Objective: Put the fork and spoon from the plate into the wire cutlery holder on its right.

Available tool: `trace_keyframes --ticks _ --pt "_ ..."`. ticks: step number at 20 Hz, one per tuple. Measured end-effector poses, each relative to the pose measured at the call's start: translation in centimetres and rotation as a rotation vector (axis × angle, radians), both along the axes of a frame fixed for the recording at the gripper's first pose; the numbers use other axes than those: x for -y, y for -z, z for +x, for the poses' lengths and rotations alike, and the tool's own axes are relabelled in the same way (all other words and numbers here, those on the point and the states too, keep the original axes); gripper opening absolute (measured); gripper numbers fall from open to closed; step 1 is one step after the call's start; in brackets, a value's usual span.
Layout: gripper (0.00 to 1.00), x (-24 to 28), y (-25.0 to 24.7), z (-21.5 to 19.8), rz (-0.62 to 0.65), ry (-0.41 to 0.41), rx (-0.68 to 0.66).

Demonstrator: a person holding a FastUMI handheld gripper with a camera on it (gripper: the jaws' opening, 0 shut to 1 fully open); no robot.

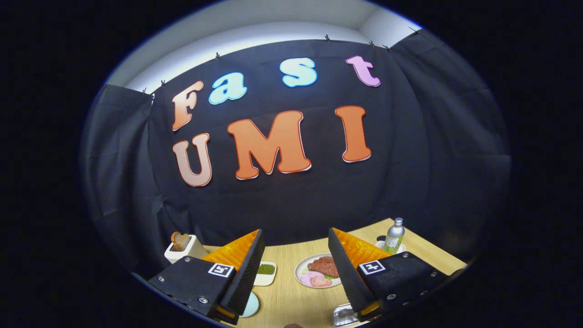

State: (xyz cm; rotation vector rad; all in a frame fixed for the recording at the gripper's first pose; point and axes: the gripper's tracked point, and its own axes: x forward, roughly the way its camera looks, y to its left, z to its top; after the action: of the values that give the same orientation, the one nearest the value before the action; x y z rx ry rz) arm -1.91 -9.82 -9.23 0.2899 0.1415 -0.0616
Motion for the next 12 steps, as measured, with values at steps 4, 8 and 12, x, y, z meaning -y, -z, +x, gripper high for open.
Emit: trace_keyframes --ticks 4,8,12 --pt "0.87 -3.9 -1.0 0.7 -0.045 -0.018 0.064" --pt "0.88 -9.6 -0.8 1.4 -0.054 -0.112 0.053" --pt "0.88 -15.1 1.2 2.0 -0.072 -0.188 -0.023"
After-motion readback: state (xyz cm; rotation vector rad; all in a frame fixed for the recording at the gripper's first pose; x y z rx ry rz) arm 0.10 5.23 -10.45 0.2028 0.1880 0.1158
